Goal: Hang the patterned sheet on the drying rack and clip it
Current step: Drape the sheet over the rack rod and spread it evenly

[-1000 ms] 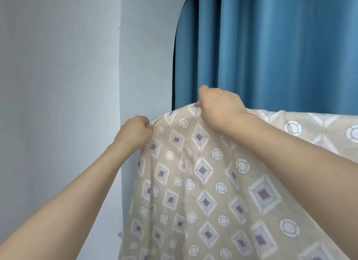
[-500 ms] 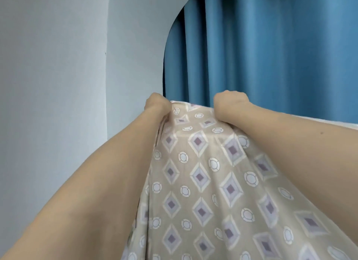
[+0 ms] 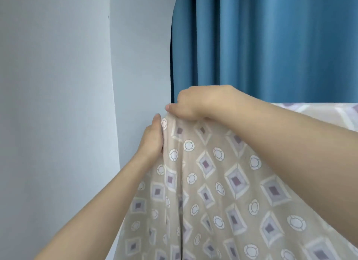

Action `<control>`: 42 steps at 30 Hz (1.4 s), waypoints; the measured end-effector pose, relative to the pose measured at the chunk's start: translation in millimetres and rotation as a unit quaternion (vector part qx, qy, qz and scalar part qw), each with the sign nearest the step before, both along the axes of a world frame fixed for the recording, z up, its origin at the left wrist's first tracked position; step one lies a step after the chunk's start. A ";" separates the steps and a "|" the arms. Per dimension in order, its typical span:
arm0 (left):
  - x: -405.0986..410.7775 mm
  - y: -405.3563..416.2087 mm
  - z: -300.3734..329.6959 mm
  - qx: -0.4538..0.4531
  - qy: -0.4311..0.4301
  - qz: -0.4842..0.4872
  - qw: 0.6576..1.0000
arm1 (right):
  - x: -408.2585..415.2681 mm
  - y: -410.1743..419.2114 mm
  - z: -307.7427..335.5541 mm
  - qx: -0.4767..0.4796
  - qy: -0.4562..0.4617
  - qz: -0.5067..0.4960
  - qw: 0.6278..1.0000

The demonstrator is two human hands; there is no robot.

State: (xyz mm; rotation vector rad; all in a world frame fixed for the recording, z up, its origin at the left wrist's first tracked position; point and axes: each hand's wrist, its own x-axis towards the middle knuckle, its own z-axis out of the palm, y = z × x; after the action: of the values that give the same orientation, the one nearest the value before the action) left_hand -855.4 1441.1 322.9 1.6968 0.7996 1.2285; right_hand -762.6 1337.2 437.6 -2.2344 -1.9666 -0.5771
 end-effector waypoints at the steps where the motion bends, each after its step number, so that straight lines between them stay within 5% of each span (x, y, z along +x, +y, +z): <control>1: -7.4 3.3 -22.6 0.016 -0.003 -0.001 1.000 | -5.9 3.1 -12.7 0.039 -0.051 -0.005 0.998; 6: -52.9 15.5 -119.6 0.018 0.141 -0.044 0.989 | 0.7 27.7 -73.5 0.289 -0.276 -0.012 0.917; 9: -68.0 13.0 -129.1 -0.057 0.279 -0.091 0.954 | 12.2 34.4 -91.5 0.343 -0.283 -0.041 0.895; 12: -70.1 24.8 -112.7 0.013 0.415 0.026 0.910 | 17.3 37.0 -95.1 0.377 -0.273 -0.025 0.885; 14: -71.0 35.0 -95.6 0.064 0.359 0.141 0.920 | 18.3 38.9 -95.2 0.393 -0.265 -0.024 0.880; 16: -75.1 38.6 -75.8 0.093 0.188 0.252 0.945 | 19.8 39.3 -95.8 0.394 -0.259 -0.027 0.882; 18: -79.6 36.4 -62.7 0.109 0.052 0.307 0.944 | 20.8 38.5 -97.1 0.387 -0.258 -0.032 0.884; 19: -81.1 33.6 -59.6 0.109 0.053 0.297 0.947 | 20.8 37.8 -97.2 0.388 -0.255 -0.031 0.885; 21: -80.9 23.5 -60.0 0.048 0.197 0.202 0.958 | 19.3 36.7 -97.1 0.392 -0.252 -0.036 0.884; 24: -77.7 5.5 -73.3 -0.082 0.531 0.040 0.842 | 14.4 35.4 -96.9 0.375 -0.256 -0.041 0.890; 28: -83.8 17.2 -76.7 0.066 0.539 0.266 0.797 | 8.2 30.4 -96.8 0.366 -0.259 -0.041 0.893; 29: -90.6 20.5 -77.3 0.070 0.549 0.275 0.786 | 7.4 29.1 -97.1 0.364 -0.262 -0.042 0.893; 31: -105.8 26.5 -91.5 -0.019 0.594 0.144 0.791 | 5.6 26.0 -98.1 0.358 -0.265 -0.042 0.894; 34: -117.1 27.3 -135.3 -0.184 0.535 0.020 0.824 | 1.7 22.1 -97.2 0.362 -0.258 -0.034 0.895; 36: -115.7 29.9 -146.3 -0.138 0.445 0.081 0.881 | -2.4 20.1 -96.5 0.354 -0.260 -0.047 0.897; 38: -110.8 33.3 -137.9 -0.103 0.259 0.142 0.950 | -7.9 18.5 -95.2 0.327 -0.267 -0.063 0.904; 42: -110.7 21.0 -87.2 0.040 0.082 0.185 0.979 | -14.2 16.1 -91.0 0.266 -0.253 -0.077 0.927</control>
State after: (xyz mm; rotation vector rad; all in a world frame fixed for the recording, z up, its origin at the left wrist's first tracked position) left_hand -966.1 1462.1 235.7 1.7834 1.2215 1.3950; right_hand -776.8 1353.3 346.6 -2.0163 -1.5270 -1.6223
